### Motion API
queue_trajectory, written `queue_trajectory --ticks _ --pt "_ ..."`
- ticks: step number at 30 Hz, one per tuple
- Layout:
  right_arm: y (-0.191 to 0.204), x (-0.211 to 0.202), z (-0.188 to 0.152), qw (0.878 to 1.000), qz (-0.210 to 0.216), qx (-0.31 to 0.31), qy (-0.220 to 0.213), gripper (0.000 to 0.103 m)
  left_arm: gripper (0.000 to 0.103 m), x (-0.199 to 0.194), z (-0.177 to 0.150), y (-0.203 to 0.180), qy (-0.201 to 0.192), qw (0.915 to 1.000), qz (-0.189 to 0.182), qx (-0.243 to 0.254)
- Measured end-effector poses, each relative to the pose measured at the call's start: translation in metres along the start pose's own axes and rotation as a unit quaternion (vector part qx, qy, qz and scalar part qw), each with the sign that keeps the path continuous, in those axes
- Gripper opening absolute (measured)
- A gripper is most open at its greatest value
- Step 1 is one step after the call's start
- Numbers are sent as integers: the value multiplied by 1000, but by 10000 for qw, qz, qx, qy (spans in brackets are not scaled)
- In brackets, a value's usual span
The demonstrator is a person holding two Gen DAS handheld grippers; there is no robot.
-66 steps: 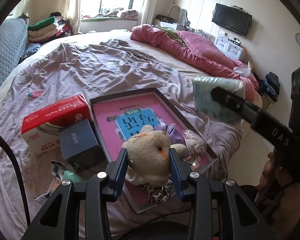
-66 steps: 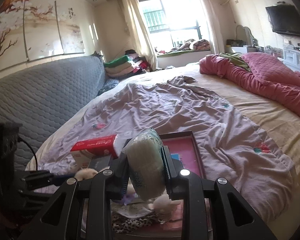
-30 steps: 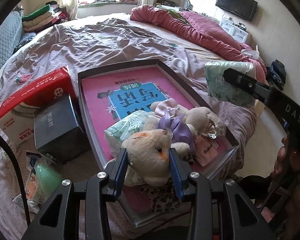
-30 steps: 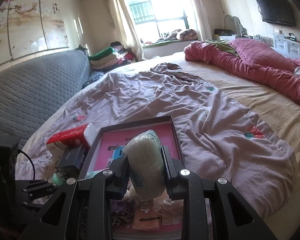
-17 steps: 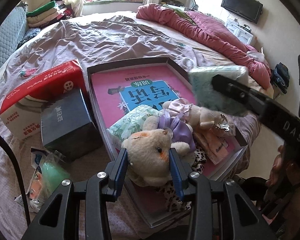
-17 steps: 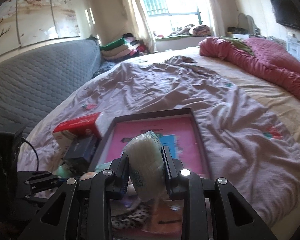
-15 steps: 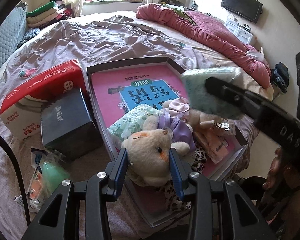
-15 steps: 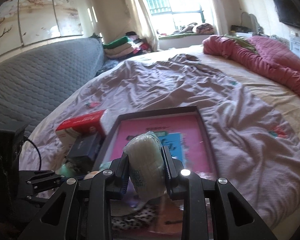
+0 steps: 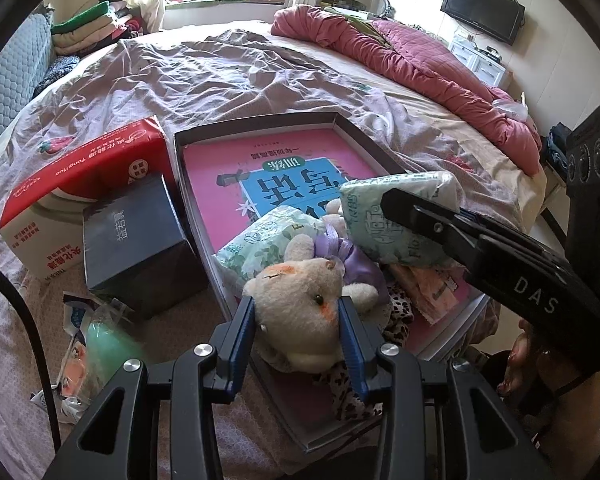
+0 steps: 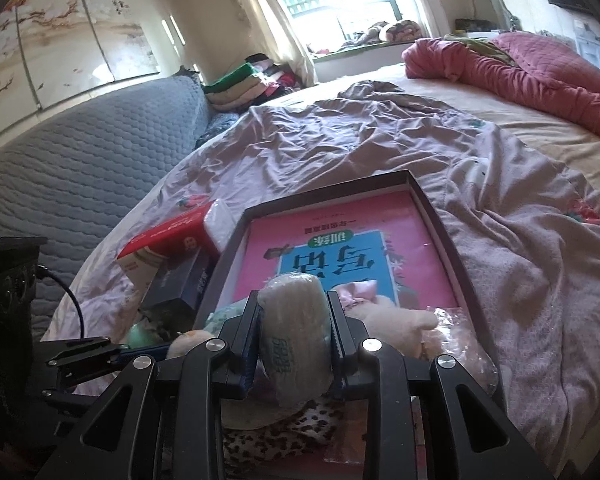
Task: Organize soft objects
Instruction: 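Lower the bunny and wipes pack into the tray and open both tools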
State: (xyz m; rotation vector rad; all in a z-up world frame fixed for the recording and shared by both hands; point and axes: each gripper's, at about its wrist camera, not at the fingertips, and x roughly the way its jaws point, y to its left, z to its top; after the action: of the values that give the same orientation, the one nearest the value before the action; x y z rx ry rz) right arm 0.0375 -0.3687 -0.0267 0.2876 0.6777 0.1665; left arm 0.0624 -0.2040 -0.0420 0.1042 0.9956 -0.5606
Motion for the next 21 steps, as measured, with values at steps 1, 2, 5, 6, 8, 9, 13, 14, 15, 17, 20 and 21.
queue_trajectory --ticks 1,2,5,6,8,9,13,14,15,17,20,21 --pt "-1 0 0 10000 -37 -1 2 32 41 0 0 0 0 10000 -4 5" --pt "-1 0 0 10000 -68 -2 13 32 41 0 0 0 -1 10000 0 17" --pt "-1 -2 0 9999 -155 -1 40 32 41 0 0 0 5 10000 -6 14" --pt "-1 -2 0 9998 -198 -38 54 32 41 0 0 0 10 10000 7 28" --pt "1 -2 0 9995 -287 -141 77 32 41 0 0 0 11 10000 10 42" --pt "1 -3 0 9993 -314 -170 82 32 41 0 0 0 12 10000 8 38" --pt "3 -3 -1 9992 -320 -194 129 33 41 -1 0 1 8 10000 4 38" --pt "3 -4 -2 9993 -298 -178 118 33 41 -1 0 0 13 10000 4 41" --pt "3 -5 -2 9993 -322 -175 114 35 41 -1 0 0 19 10000 2 41" --pt "2 -6 -3 9990 -391 -176 138 36 41 -2 -1 0 13 10000 -14 33" --pt "1 -9 -3 9989 -429 -137 119 37 41 -4 -1 0 3 10000 -18 44" --pt "0 -9 -3 9989 -438 -120 118 37 41 -4 -1 0 9 10000 -30 40"
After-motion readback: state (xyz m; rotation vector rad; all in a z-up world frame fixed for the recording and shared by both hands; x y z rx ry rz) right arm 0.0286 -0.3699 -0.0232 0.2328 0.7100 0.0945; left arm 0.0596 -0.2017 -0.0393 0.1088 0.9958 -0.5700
